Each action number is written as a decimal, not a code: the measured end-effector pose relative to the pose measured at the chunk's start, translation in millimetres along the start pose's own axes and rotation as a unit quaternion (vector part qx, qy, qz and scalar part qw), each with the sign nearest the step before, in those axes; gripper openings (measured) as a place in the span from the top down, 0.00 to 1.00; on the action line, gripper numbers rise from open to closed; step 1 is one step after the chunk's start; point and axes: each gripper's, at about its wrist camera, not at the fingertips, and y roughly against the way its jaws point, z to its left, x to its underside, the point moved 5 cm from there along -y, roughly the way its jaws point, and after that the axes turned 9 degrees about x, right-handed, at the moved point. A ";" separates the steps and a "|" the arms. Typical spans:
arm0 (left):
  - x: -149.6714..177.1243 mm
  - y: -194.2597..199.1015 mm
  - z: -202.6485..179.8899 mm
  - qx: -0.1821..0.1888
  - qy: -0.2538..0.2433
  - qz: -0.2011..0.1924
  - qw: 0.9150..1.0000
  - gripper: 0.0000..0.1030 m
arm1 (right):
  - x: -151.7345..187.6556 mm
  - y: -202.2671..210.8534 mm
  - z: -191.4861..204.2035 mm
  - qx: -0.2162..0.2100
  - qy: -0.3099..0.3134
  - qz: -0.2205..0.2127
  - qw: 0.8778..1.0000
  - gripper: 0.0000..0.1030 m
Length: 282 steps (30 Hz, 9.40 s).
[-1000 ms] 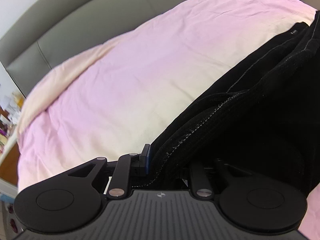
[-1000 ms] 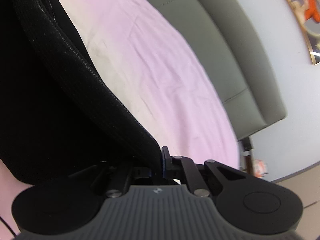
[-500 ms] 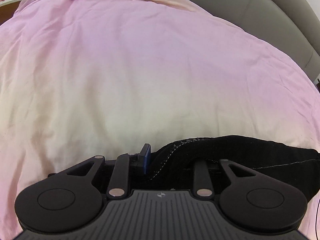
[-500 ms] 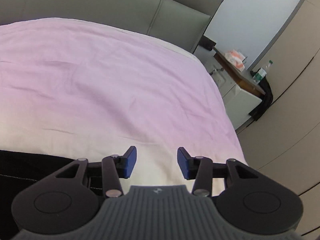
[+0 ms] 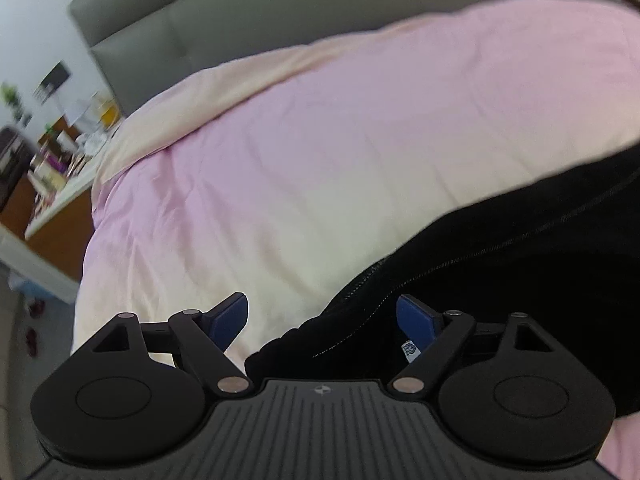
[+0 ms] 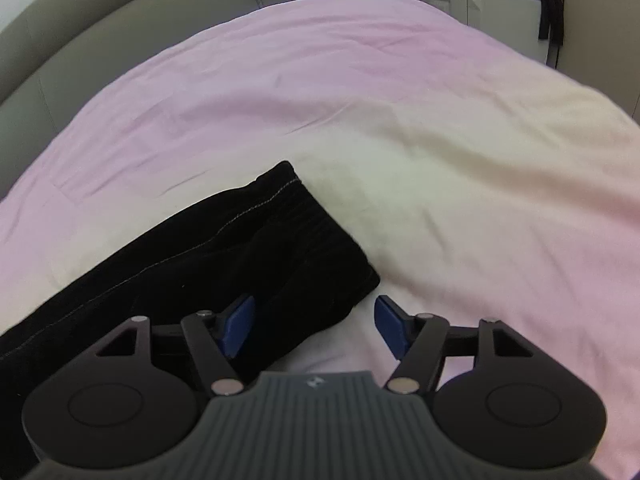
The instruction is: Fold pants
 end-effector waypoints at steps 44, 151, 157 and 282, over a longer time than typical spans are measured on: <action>131.7 -15.6 32.4 0.283 0.520 -0.245 0.767 0.75 | -12.0 33.5 -0.4 -0.190 -0.297 -0.089 0.931 0.91; 228.9 87.6 -200.4 0.270 0.268 -0.042 0.924 0.19 | 378.7 230.8 205.9 -0.066 0.624 -0.207 0.750 0.72; 208.7 93.6 -211.9 0.278 0.240 -0.047 0.929 0.19 | 329.8 281.6 176.3 -0.202 0.472 -0.133 0.848 0.50; 284.8 34.7 53.7 0.169 0.586 -0.187 0.770 0.43 | 482.9 327.2 432.9 -0.323 0.422 -0.085 0.843 0.67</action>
